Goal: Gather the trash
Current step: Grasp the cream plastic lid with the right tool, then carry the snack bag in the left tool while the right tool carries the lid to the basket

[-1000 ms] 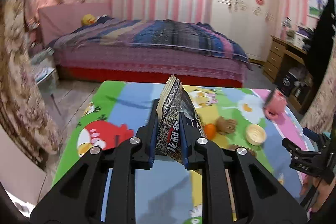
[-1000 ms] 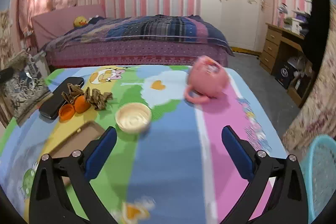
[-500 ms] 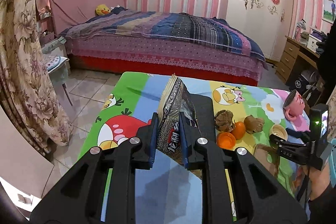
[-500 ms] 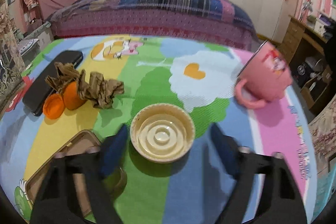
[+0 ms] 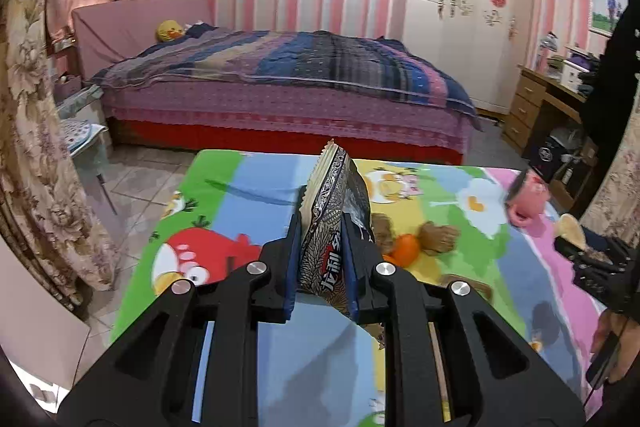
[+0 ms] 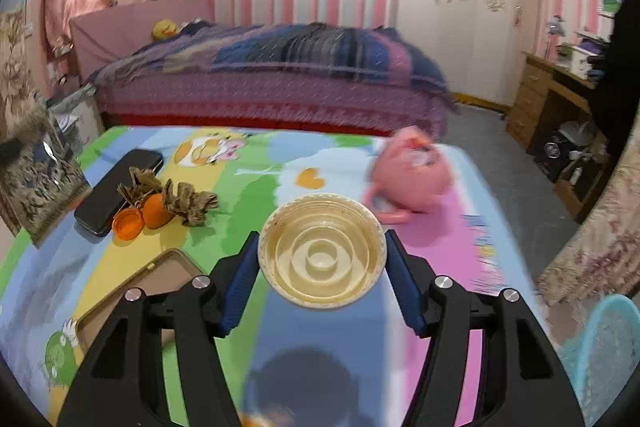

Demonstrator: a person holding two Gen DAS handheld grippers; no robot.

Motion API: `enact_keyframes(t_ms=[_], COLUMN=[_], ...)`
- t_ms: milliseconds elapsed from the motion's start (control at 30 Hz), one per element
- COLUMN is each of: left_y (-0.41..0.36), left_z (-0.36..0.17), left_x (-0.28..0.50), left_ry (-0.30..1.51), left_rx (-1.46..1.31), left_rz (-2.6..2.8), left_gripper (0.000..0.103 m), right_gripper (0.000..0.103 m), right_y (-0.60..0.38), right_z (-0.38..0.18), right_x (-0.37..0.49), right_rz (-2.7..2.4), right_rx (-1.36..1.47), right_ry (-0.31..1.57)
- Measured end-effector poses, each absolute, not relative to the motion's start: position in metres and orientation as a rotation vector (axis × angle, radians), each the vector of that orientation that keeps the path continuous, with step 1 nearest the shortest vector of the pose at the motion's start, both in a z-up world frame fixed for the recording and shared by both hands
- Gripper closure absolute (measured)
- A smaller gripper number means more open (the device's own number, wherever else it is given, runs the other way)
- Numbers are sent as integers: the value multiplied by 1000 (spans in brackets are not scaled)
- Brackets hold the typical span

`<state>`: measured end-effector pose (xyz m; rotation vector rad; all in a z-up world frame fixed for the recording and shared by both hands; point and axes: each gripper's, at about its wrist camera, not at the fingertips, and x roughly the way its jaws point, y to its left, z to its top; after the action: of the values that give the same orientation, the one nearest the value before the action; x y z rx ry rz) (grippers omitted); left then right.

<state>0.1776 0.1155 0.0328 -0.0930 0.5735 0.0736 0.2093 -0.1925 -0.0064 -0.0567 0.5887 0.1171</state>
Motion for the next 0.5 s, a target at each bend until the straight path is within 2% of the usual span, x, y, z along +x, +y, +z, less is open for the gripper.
enact_keyframes(t_ms=[500], left_y=[-16], left_z=[40], left_x=[152], left_ry=[543], left_rx=[38], left_rz=[-147], left_gripper=[85], right_gripper=[42], right_y=[-307], right_z=[40], right_x=[89], right_rz=[-136], right_rx=[10], right_ry=[469])
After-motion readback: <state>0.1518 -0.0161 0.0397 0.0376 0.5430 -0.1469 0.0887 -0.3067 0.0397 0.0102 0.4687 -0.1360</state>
